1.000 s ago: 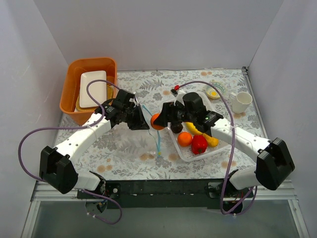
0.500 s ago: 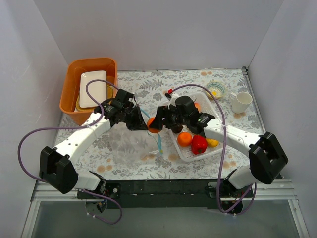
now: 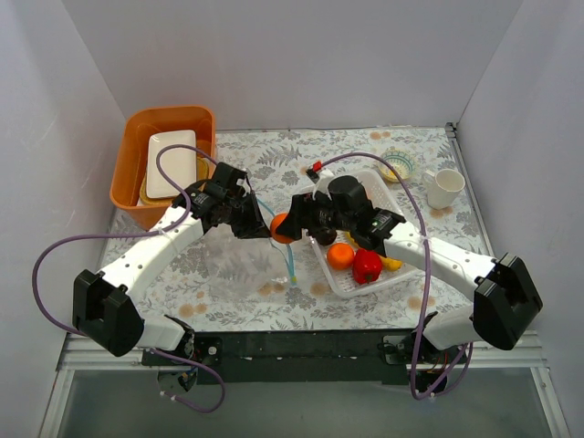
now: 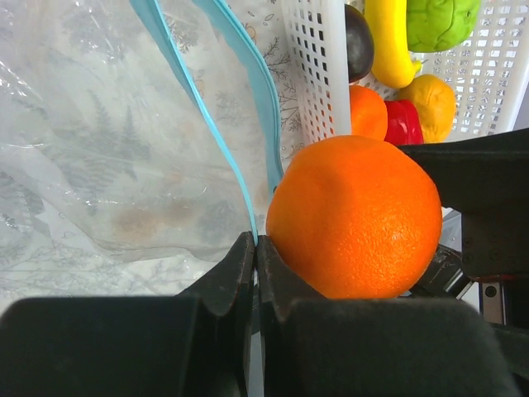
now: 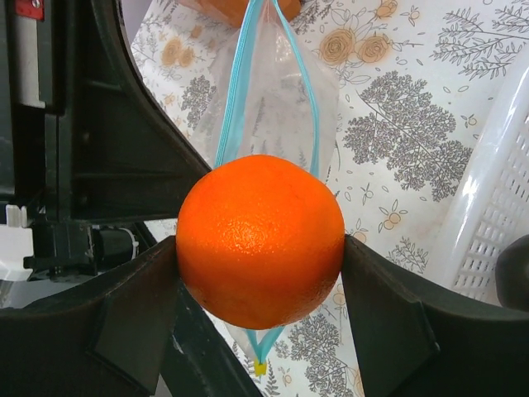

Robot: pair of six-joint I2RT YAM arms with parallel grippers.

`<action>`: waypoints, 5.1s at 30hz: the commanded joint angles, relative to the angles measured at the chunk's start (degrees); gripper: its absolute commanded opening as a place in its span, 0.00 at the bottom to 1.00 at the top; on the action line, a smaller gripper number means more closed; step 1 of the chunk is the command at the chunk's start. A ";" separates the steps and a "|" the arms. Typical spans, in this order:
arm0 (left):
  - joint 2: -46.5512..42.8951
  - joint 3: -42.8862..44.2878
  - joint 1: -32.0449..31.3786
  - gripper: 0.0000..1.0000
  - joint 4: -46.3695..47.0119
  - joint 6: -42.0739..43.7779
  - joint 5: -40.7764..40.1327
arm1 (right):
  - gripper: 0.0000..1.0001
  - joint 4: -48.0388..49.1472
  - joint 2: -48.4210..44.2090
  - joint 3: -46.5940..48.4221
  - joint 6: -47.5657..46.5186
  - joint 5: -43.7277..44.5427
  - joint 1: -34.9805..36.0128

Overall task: Place the food in the zip-top bag and seal the zipper
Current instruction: Place the fake fruit in the zipper food storage bag, then adjust the zipper food storage bag at the center of the board, then pick up the fake fruit from the bin.

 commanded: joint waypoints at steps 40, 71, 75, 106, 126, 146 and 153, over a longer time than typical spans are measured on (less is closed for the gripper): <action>-5.62 4.06 0.03 0.00 1.59 -4.13 2.64 | 0.84 -4.71 2.97 7.62 -3.99 12.44 5.07; -6.94 7.57 0.64 0.00 0.98 -5.71 -0.35 | 0.04 -11.04 -0.91 2.00 2.16 13.24 3.57; -6.94 14.75 1.35 0.00 -3.93 -4.48 -4.10 | 0.01 -12.09 -2.84 9.10 -1.26 8.24 3.49; -14.49 -0.05 14.27 0.00 -6.36 -1.57 7.47 | 0.16 -26.33 18.25 23.28 -7.78 -12.36 -0.29; -6.94 -0.43 14.18 0.00 9.24 0.17 19.78 | 0.80 -25.46 -2.67 9.83 -11.20 21.41 -15.49; -7.20 -4.90 14.18 0.00 11.69 5.54 22.24 | 0.79 -21.86 19.30 18.70 -18.15 25.36 -21.74; -8.43 -5.78 14.18 0.00 12.57 6.07 22.06 | 0.79 -19.94 24.31 19.59 -21.38 26.51 -22.35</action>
